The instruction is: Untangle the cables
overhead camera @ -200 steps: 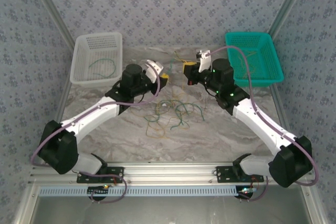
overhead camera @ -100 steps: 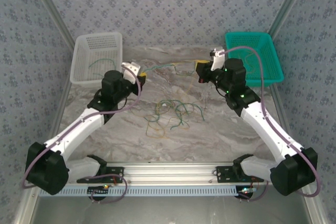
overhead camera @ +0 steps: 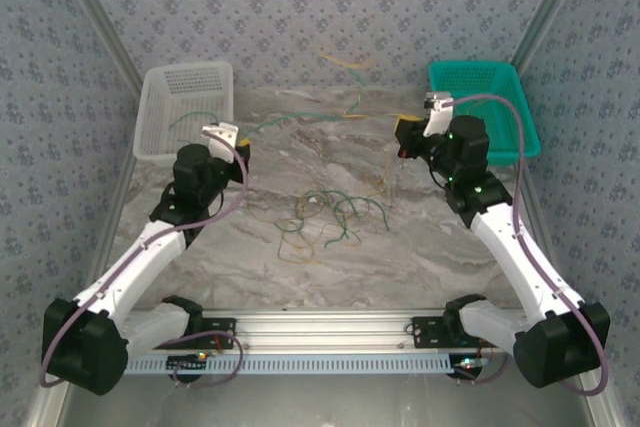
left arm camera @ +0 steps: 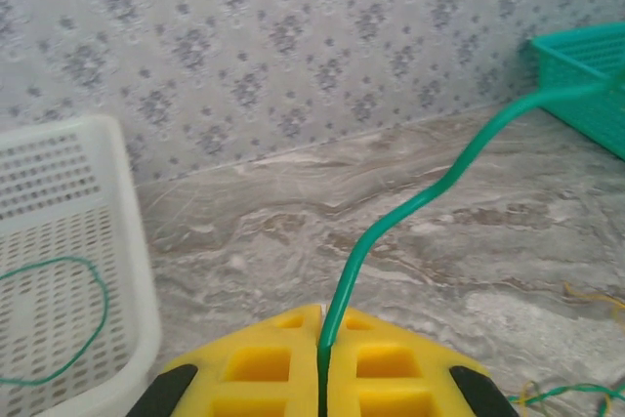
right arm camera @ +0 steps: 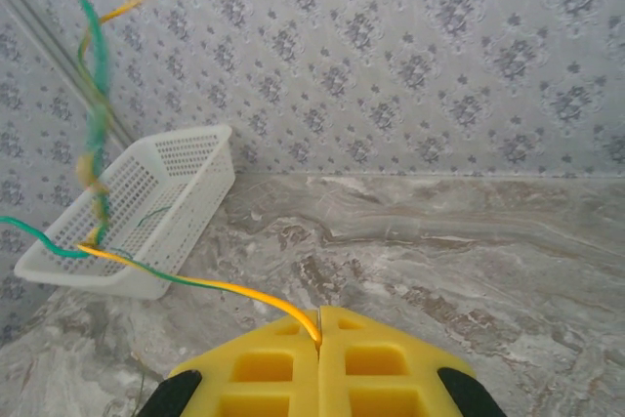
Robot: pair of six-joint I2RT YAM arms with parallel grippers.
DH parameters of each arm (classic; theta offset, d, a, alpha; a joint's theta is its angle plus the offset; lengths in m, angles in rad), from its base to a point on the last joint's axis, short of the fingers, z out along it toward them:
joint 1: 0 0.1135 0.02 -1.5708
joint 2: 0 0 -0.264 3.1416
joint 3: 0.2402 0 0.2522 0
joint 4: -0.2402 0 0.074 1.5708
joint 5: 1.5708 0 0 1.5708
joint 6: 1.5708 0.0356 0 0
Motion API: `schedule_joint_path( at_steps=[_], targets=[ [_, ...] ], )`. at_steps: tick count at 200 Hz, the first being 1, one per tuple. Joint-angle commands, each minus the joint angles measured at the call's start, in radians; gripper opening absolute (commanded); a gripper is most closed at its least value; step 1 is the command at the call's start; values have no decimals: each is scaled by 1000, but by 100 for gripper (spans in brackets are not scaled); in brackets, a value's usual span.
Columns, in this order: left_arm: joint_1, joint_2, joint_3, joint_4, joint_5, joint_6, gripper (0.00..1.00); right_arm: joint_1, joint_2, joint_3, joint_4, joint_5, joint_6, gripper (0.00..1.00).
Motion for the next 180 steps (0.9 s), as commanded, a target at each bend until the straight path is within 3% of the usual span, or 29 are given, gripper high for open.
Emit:
schedule_joint_path(
  at_steps=[1, 180],
  targets=[
    [34, -36, -19, 28, -60, -51, 0, -27, -34, -7, -21, 29, 18, 0],
    [83, -56, -60, 62, -55, -93, 0, -193, -150, -47, -73, 53, 81, 0]
  ],
)
